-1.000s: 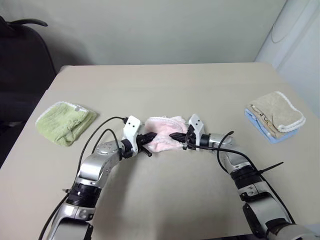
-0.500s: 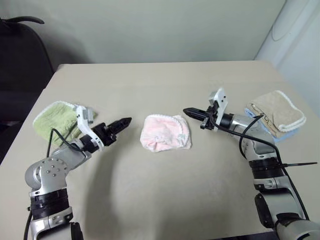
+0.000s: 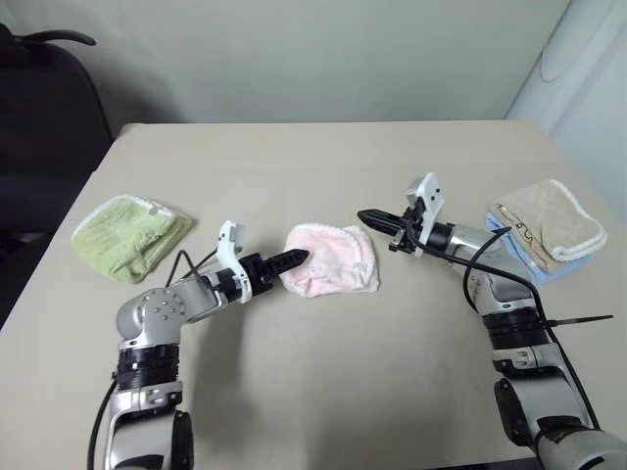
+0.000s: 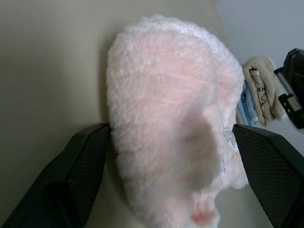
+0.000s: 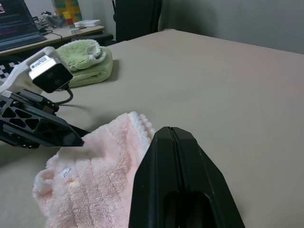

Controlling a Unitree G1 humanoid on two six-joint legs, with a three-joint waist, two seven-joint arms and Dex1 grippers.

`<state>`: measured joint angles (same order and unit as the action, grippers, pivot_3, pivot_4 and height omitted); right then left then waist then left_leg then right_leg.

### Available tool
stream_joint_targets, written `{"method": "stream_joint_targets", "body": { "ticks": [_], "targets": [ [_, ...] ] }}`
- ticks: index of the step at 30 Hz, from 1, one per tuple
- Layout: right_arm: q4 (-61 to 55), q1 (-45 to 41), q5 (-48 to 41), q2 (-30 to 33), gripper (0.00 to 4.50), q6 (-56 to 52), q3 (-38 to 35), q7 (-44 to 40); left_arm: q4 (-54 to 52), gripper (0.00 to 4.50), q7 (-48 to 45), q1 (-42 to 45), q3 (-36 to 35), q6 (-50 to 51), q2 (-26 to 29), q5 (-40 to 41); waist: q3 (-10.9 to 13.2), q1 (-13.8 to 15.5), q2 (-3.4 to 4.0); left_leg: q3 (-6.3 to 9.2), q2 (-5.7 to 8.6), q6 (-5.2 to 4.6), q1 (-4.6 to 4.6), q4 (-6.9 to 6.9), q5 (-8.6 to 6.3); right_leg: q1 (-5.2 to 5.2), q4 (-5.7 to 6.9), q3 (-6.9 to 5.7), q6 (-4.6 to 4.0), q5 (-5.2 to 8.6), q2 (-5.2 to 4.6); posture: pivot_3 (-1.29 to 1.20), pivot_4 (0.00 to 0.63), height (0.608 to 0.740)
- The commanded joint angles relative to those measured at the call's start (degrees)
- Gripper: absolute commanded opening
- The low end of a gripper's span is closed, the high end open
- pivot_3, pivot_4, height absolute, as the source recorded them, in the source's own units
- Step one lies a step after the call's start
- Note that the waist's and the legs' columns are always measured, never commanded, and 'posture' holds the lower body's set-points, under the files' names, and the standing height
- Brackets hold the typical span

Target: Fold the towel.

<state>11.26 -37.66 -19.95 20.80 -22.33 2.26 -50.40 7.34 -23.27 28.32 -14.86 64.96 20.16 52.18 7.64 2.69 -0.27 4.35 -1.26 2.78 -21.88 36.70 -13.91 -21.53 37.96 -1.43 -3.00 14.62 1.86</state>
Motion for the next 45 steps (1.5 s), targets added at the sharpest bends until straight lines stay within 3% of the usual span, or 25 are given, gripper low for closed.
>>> {"method": "stream_joint_targets", "body": {
  "ticks": [1,3,5,16,23,27,31,35,40,45],
  "targets": [
    [-3.3,0.1,-0.3,0.3,0.0,1.0,-1.1,0.9,1.4,4.48,0.1,0.7,3.3,0.8,-2.7,-1.7,0.0,0.3,0.0,0.0,0.01,-0.01,0.0,0.05,0.0,0.02,0.0,0.0,0.02,-0.01,-0.01,0.0,0.15,0.74],
    [-3.4,0.2,-0.3,0.4,0.0,0.9,-1.2,1.1,2.5,4.48,0.4,1.5,3.0,0.6,-3.7,-2.7,0.0,0.5,0.0,0.0,0.03,-0.04,0.0,0.13,0.01,0.07,-0.01,0.0,0.08,-0.05,-0.02,0.0,0.15,0.74],
    [-3.4,0.2,-0.3,0.4,0.0,1.0,-1.2,1.2,3.1,3.89,0.3,1.9,2.6,0.6,-4.1,-3.5,0.0,0.6,0.0,0.01,0.03,-0.07,0.01,0.2,0.01,0.11,-0.01,0.0,0.12,-0.07,-0.02,0.0,0.15,0.74],
    [-1.7,-0.8,0.1,0.0,0.0,2.1,-1.0,2.2,-0.3,0.04,0.8,0.8,-1.3,0.8,-6.3,-2.3,0.0,0.6,0.0,0.0,0.04,-0.11,-0.02,0.27,-0.01,0.11,-0.04,0.02,0.17,-0.1,-0.02,0.0,0.15,0.74],
    [-1.3,-0.8,0.6,-0.2,0.0,2.8,-1.3,3.4,-6.1,0.01,6.6,-0.3,-7.7,0.3,-9.1,1.4,0.0,0.6,-0.03,-0.02,0.03,-0.11,-0.02,0.27,-0.01,0.1,-0.05,0.02,0.17,-0.09,-0.02,0.0,0.15,0.74],
    [0.0,-1.2,0.9,0.4,0.0,3.3,-2.5,4.4,-10.0,0.01,13.5,4.7,-16.3,-3.0,-8.2,7.4,0.1,0.5,-0.1,-0.02,0.02,-0.11,-0.02,0.27,0.0,0.09,-0.04,0.02,0.17,-0.1,-0.01,0.0,0.15,0.74],
    [1.9,-2.2,1.3,0.5,0.0,4.2,-2.9,4.3,-11.8,0.01,20.5,12.0,-24.0,-5.4,-1.5,11.6,0.2,0.4,-0.22,-0.02,0.01,-0.12,-0.02,0.27,0.0,0.07,-0.02,0.02,0.16,-0.1,0.01,0.0,0.15,0.74],
    [3.6,-3.2,1.5,0.2,0.0,5.2,-2.6,3.8,-10.5,0.01,24.2,15.0,-29.4,-7.2,9.4,11.4,0.2,-0.1,-0.21,-0.03,0.03,-0.12,-0.01,0.21,0.0,0.05,-0.13,0.07,0.16,-0.1,0.02,0.0,0.15,0.74],
    [5.8,-4.1,1.7,-0.7,0.0,6.4,-2.1,3.2,-4.0,0.01,25.1,9.0,-36.7,-10.6,18.3,8.6,0.2,-0.7,-0.19,-0.02,0.03,-0.12,-0.02,-0.18,0.0,-0.05,-0.34,0.1,0.15,-0.1,0.01,0.0,0.15,0.74],
    [7.5,-4.7,2.1,-1.7,0.0,7.5,-1.3,2.7,1.5,0.01,20.8,-4.2,-38.6,-15.9,16.1,4.6,0.2,-1.0,-0.18,0.0,0.03,-0.12,-0.03,-0.32,0.0,-0.16,-0.29,0.19,0.09,-0.08,0.01,0.0,0.15,0.74]
  ]
}}
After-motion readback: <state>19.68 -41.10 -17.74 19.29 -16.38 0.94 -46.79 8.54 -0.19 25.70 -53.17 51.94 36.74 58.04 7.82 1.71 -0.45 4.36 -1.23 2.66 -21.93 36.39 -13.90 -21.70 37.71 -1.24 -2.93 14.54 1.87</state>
